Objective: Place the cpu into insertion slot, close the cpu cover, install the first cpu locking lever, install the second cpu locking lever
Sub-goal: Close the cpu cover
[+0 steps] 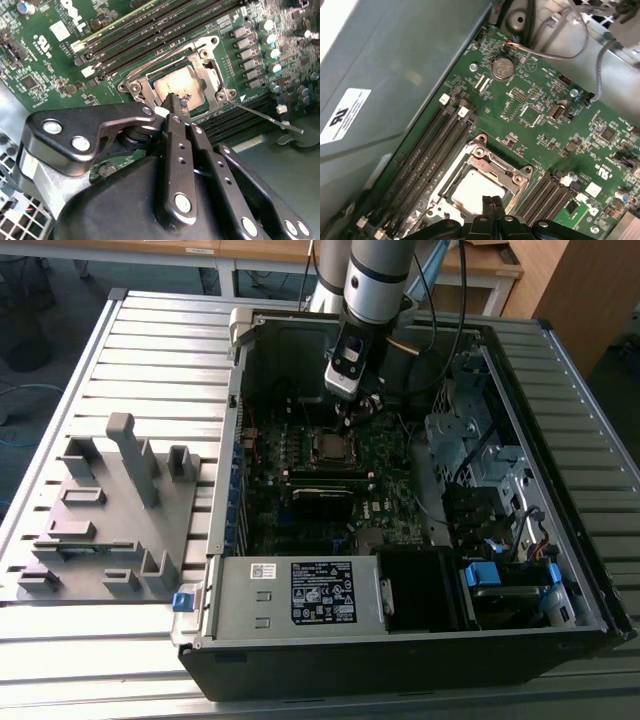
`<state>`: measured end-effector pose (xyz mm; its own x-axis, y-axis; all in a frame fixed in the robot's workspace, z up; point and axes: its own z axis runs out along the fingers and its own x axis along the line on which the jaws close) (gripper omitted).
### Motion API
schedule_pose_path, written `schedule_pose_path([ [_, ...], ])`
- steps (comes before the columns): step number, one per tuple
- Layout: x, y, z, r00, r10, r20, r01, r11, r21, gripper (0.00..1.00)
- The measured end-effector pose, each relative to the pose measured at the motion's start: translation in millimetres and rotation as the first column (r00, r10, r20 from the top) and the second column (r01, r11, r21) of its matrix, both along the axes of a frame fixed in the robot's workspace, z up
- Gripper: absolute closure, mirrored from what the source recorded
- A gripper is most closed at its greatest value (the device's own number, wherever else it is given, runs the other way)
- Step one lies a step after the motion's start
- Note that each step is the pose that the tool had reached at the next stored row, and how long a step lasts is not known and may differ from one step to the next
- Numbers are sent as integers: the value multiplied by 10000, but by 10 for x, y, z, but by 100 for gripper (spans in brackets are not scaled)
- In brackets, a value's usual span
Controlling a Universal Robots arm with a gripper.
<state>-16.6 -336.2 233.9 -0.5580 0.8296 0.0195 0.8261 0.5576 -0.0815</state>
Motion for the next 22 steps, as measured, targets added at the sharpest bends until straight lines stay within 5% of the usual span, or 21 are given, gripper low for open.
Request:
schedule_pose_path([
  [7, 0, 1, -1, 9999, 118, 2, -118, 9999, 2, 90],
  [12, 0, 0, -2, 9958, 912, 2, -912, 9958, 2, 90],
  [17, 0, 0, -2, 9850, 1724, 1, -1724, 9850, 1, 90],
  [22, 0, 0, -3, 9672, 2541, 1, -2541, 9672, 2, 90],
])
